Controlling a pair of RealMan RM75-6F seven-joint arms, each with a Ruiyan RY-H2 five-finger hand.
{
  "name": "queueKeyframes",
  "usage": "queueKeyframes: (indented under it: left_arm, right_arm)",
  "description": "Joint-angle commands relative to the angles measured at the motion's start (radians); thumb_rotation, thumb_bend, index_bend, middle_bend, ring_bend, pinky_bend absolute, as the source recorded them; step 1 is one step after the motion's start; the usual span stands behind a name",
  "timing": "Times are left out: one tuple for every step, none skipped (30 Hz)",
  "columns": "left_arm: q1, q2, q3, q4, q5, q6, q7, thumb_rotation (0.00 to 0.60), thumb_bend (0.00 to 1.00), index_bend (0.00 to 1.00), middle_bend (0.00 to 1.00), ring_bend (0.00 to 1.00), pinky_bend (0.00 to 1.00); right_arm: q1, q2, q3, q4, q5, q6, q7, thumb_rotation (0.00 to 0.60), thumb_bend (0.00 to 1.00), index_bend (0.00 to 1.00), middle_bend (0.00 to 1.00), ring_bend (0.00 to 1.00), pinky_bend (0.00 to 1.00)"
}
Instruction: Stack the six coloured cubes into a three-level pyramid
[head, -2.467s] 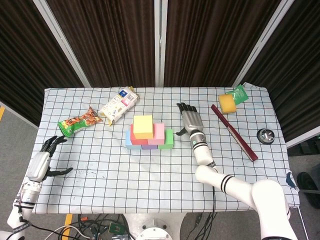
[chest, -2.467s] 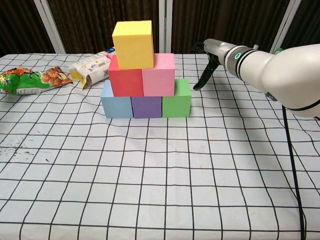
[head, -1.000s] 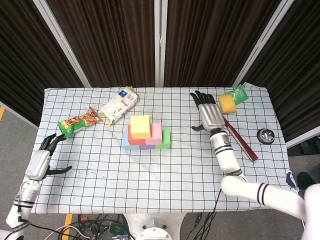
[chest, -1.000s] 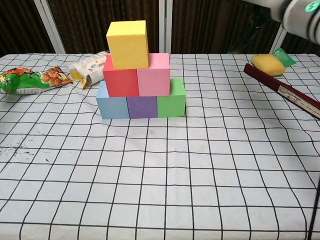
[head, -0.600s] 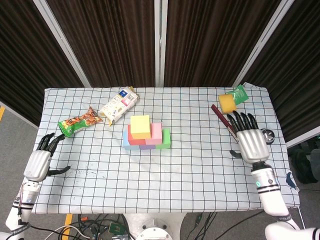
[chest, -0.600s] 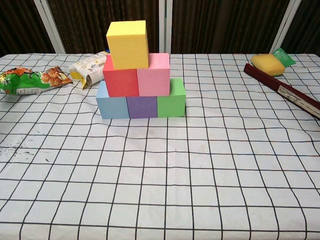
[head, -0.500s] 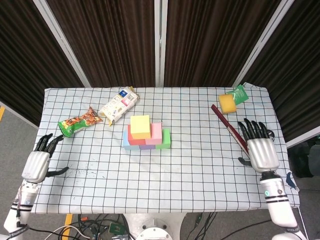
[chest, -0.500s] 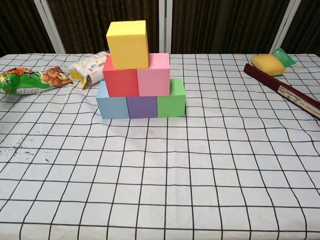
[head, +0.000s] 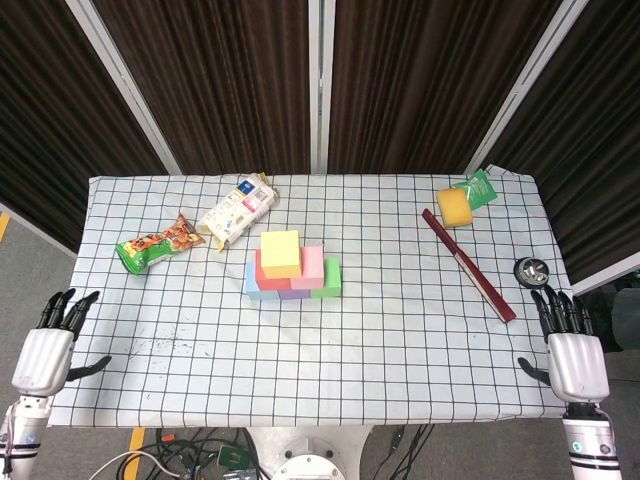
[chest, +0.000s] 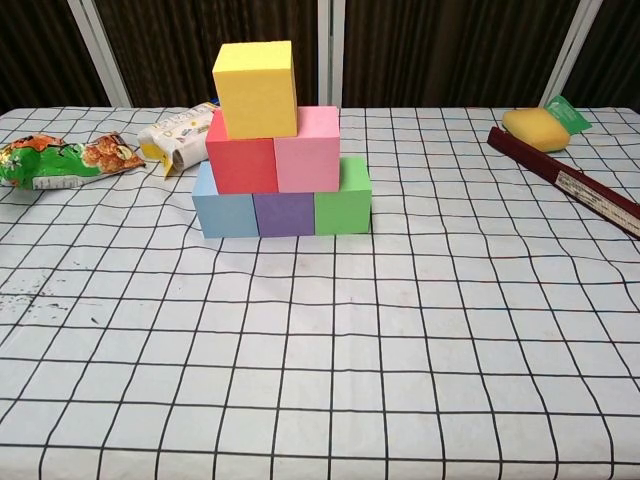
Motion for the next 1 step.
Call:
queueKeyframes:
  left_arm:
    - [0.005,0.0,-0.003,0.004,0.01,0.014,0.003,0.6,0.0,0.07,0.15,0.0,0.02]
  right_arm:
    - [-0.013,-0.011,0.012,0.004,-0.006,0.003,0.003,0.6,0.0,0.0,0.0,0.0,0.0]
